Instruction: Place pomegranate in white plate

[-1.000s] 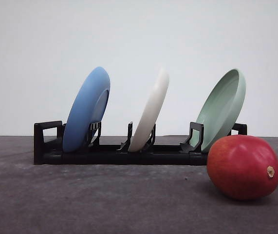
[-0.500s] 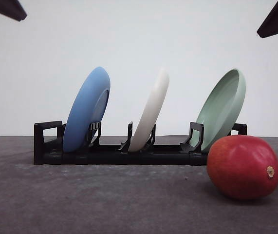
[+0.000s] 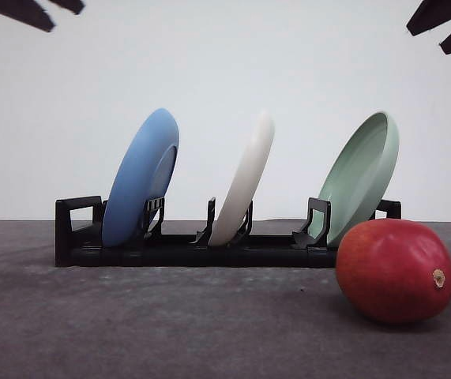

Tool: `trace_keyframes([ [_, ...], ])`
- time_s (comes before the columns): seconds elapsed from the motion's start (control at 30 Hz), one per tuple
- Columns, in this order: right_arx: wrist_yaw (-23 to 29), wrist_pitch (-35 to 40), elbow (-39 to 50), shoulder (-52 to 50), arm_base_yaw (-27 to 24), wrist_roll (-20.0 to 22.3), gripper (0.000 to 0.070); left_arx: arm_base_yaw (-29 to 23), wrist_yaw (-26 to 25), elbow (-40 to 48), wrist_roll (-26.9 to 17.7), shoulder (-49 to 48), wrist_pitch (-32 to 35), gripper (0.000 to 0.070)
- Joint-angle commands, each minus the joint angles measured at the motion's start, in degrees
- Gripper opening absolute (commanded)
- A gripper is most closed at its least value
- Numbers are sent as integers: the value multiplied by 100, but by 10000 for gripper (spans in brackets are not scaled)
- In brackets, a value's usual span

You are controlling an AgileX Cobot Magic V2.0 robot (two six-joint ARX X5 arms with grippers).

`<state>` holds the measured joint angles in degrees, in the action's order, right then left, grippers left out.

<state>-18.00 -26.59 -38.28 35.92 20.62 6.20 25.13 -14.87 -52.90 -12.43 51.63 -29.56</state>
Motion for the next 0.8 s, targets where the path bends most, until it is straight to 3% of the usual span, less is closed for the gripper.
trace_keyframes([
  [0.0,2,35,-96,-9,37,-24,419,155,-6,-111,-35,156,204,378],
  [0.17,1,35,-96,-19,37,-142,419,678,117,-111,64,701,952,379],
  [0.63,9,31,-96,-19,37,-152,419,1948,1580,-119,644,2777,3554,379],
  [0.77,28,31,-96,-19,37,-151,419,2116,2061,-214,882,3337,3938,379],
])
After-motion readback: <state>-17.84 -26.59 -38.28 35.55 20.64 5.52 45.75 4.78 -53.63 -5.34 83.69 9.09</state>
